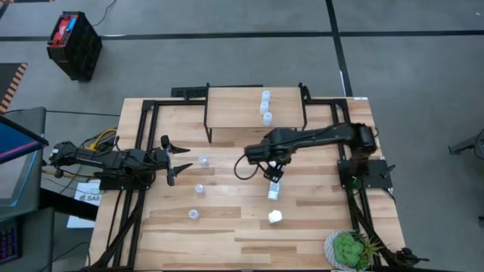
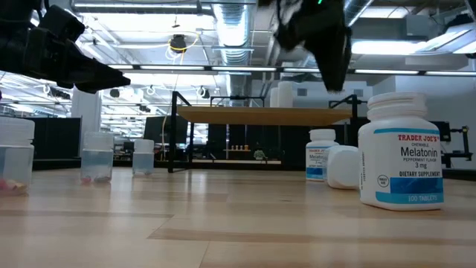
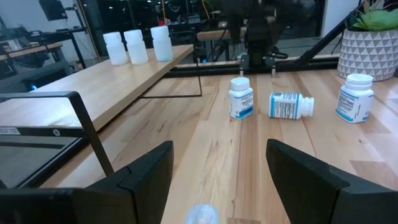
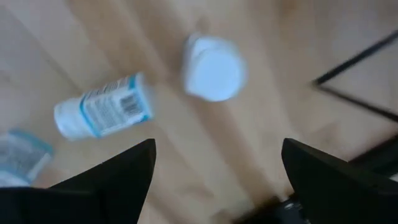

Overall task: Pick and place medicine bottles onto shelf by color
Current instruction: Put the large white pill bottle on the shelf

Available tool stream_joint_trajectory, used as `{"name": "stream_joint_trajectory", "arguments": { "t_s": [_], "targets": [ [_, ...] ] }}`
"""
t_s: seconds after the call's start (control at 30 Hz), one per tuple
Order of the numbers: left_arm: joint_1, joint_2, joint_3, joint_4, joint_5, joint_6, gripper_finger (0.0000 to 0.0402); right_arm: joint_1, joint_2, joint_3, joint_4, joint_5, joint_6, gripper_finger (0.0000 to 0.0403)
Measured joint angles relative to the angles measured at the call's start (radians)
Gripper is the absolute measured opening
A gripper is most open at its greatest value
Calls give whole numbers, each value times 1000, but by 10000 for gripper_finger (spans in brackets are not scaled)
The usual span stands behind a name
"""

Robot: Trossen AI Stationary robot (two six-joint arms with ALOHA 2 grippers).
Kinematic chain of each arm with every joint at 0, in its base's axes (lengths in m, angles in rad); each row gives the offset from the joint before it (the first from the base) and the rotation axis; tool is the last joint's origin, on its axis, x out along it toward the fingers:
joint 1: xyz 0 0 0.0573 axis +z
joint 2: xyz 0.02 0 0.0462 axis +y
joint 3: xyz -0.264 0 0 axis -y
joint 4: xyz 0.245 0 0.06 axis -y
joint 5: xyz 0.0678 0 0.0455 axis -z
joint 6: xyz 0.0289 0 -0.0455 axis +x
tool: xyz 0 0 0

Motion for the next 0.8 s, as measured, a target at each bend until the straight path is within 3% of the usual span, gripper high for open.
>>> {"name": "stream_joint_trajectory", "arguments": {
  "t_s": [0.13,0.33,0.6,0.8],
  "targets": [
    [0,0,0,2,0,0,245,60,-95,-6,0,171,107,370],
    [0,0,0,2,0,0,245,170,-238,-103,0,306,308,369],
    [0,0,0,3,0,-8,245,205,-435,-402,50,294,474,368],
    [0,0,0,3,0,-1,245,166,-492,-528,395,265,327,370]
  ]
}}
